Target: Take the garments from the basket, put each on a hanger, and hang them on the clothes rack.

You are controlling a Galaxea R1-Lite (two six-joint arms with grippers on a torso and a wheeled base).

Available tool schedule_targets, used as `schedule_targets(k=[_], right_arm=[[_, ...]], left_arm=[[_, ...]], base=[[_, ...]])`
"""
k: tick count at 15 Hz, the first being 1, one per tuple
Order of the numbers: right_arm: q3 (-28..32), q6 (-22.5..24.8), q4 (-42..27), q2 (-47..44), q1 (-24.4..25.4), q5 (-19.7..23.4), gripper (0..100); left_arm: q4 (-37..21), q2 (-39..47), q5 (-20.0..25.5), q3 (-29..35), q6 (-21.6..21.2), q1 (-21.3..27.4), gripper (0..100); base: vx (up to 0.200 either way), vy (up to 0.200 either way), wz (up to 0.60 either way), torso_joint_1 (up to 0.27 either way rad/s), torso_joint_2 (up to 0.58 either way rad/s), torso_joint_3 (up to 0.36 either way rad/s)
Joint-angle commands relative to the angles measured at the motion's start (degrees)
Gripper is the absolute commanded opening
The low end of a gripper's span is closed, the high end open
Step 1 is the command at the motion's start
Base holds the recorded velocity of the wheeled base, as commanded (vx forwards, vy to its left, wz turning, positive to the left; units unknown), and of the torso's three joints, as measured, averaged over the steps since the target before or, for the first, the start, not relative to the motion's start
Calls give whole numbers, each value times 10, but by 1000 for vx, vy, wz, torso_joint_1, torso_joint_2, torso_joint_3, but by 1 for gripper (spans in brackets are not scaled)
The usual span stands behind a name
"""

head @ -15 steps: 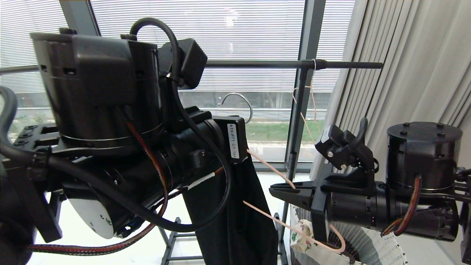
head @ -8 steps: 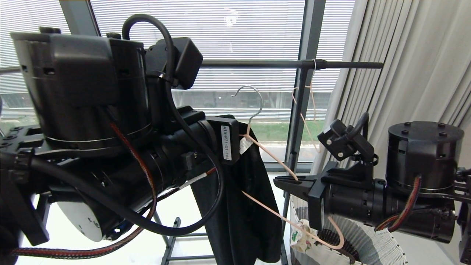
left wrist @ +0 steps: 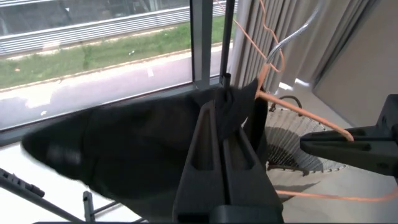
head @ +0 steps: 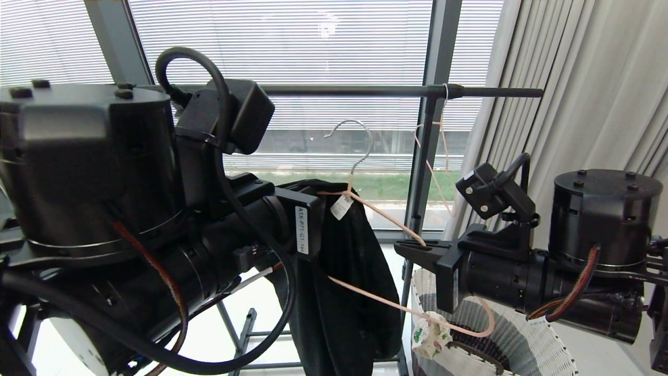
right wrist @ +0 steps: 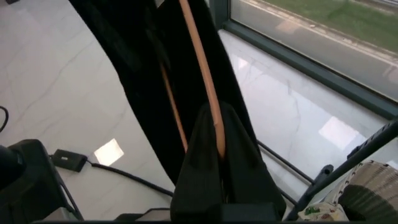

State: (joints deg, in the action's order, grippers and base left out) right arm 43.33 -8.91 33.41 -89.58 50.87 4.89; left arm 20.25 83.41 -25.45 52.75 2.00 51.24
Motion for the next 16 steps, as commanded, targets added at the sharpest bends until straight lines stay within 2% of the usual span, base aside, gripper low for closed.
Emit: schedule_targets(k=[1,2,5,8,11,13,16], right_arm=[[0,0,1,1,1,-1,0],[0,1,2,1,0,-2,0],[-3,6,31,1,1,-20,0],[-4,17,37,3,1,-35,0],[-7,39,44,10,-5,-36,0],[-29,73,44,34,-14,-26,0],[-90,126,44,84,-27,14,0]], left_arm=[[4,-13,0,-13,0,0,0],[4,-13,0,-13,0,1,100],[4,-16,1,-13,-24,1,100],[4,-17,1,-13,-26,0,100],[4,-48,5,-29,-78,1,100],[4,-89,55,-62,-85,-15,100],[4,-141,180,-110,-127,-64,100]], base=[[0,0,0,0,0,0],[0,0,0,0,0,0],[0,0,0,0,0,0],[0,0,0,0,0,0],[0,0,0,0,0,0],[0,0,0,0,0,0],[0,0,0,0,0,0]])
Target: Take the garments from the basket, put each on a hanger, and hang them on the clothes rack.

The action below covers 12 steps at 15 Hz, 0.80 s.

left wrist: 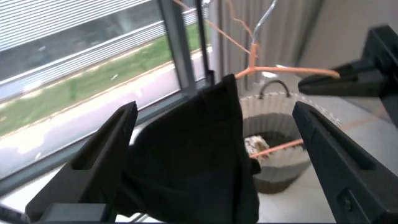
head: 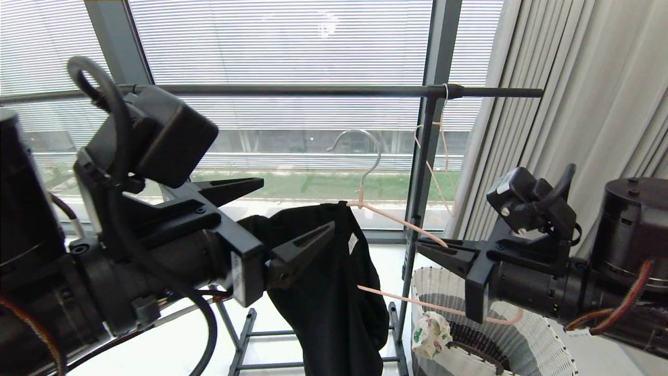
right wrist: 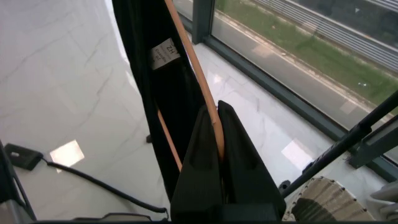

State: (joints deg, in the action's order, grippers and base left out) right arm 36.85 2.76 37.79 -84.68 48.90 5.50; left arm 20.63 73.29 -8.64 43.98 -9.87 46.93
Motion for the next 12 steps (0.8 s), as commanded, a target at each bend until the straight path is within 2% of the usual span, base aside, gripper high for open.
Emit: schedule_targets(k=[1,3,6,9,12], right_arm=[[-51,32,0,56,-8,20,0],[-86,64,0,86,-8,43,0],[-100,108,0,101,-6,64,0],[-104,142,-2,106,2,79,0],[-107,148,-2,105,30,79,0]], left_arm=[[-1,-56,62,-43,-30,-34,100],[-1,-69,127,-78,-60,-37,100],[-1,-63,195,-117,-98,-35,100],[-1,-35,206,-139,-117,-35,100],[-1,-13,206,-145,-131,-34,100]], base=[[0,0,0,0,0,0],[0,0,0,0,0,0],[0,0,0,0,0,0],[0,0,0,0,0,0],[0,0,0,0,0,0]])
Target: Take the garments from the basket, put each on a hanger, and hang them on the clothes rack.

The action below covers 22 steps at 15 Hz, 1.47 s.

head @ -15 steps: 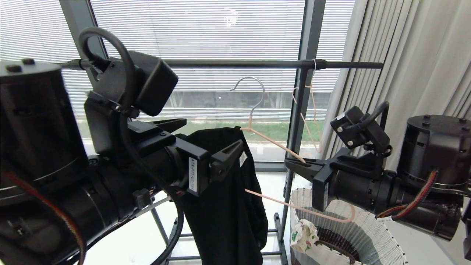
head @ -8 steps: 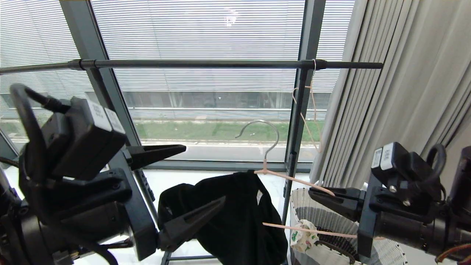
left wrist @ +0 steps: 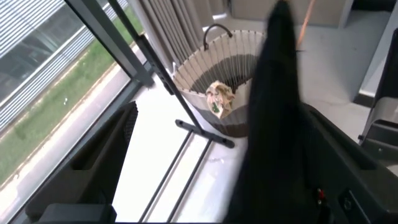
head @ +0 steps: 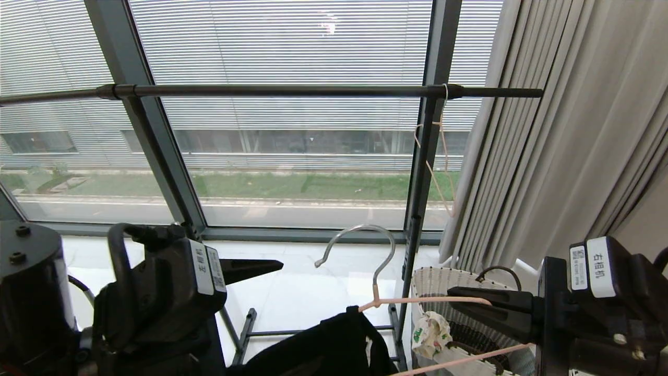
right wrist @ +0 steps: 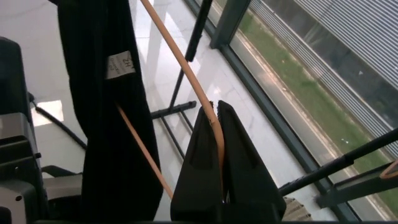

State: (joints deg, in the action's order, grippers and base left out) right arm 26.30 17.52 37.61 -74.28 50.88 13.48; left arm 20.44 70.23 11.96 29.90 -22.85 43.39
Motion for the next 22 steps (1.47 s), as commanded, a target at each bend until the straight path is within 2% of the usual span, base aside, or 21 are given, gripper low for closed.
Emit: schedule_targets(k=[1,9,10,18,20,21,22], right_arm=[[0,1,0,0,16,0,0],[4,1,1,1,45,-3,0],[4,1,1,1,46,-3,0],[5,1,1,2,52,-4,0],[3,1,1,2,52,-18,0],[3,1,1,3,52,-22,100],[3,1,1,5,52,-25,100]], left_arm=[[0,21,0,-9,-5,4,100],[0,34,-2,-23,-7,19,100],[0,34,-2,-23,-7,19,0],[1,40,1,-20,-5,28,0],[2,39,0,-20,-4,28,0],[2,39,0,-20,-4,28,0],[2,39,-1,-20,-4,27,0]], base=[[0,0,0,0,0,0],[0,0,0,0,0,0],[0,0,0,0,0,0],[0,0,0,0,0,0],[0,0,0,0,0,0],[0,0,0,0,0,0],[0,0,0,0,0,0]])
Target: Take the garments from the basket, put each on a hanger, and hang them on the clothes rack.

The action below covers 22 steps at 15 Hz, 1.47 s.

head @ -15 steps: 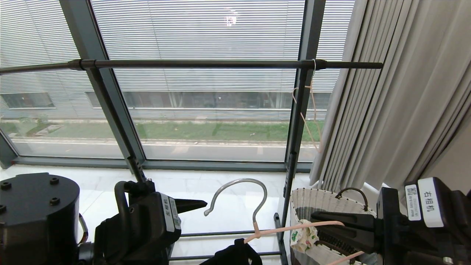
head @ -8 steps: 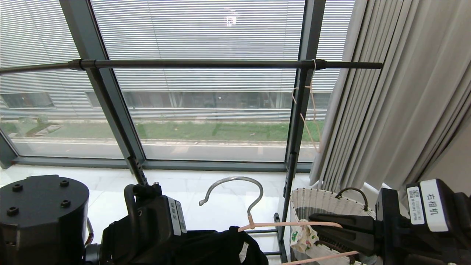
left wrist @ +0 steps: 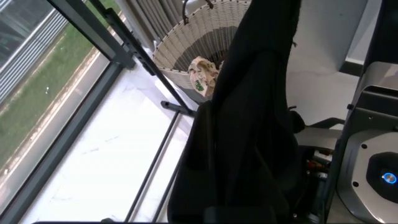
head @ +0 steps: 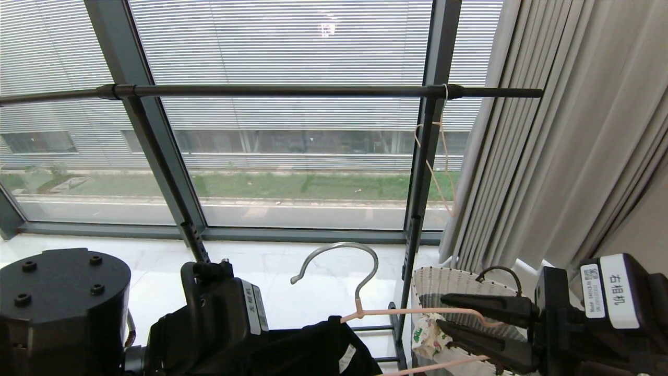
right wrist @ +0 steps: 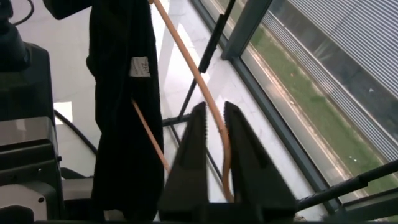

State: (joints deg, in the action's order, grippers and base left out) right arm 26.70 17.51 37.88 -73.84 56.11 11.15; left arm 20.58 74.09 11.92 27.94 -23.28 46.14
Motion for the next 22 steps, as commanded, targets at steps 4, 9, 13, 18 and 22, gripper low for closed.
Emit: schedule_targets(k=[4,9,13,18,22], right_arm=[[-22,0,-2,16,-4,-42,100],[-55,1,-2,21,-3,-40,100],[-62,-17,-1,-11,-3,-40,100],[-44,-192,116,-185,-3,-90,100],[34,-283,172,-289,-3,-183,100]], left_arm=[[1,0,-8,-7,-2,-32,0],[47,7,-8,-5,-2,-87,0],[58,8,-8,20,3,-122,0],[59,6,-7,83,-2,-108,0],[59,6,-8,92,-3,-100,0]], base=[[0,0,0,0,0,0],[0,0,0,0,0,0],[0,0,0,0,0,0],[0,0,0,0,0,0],[0,0,0,0,0,0]])
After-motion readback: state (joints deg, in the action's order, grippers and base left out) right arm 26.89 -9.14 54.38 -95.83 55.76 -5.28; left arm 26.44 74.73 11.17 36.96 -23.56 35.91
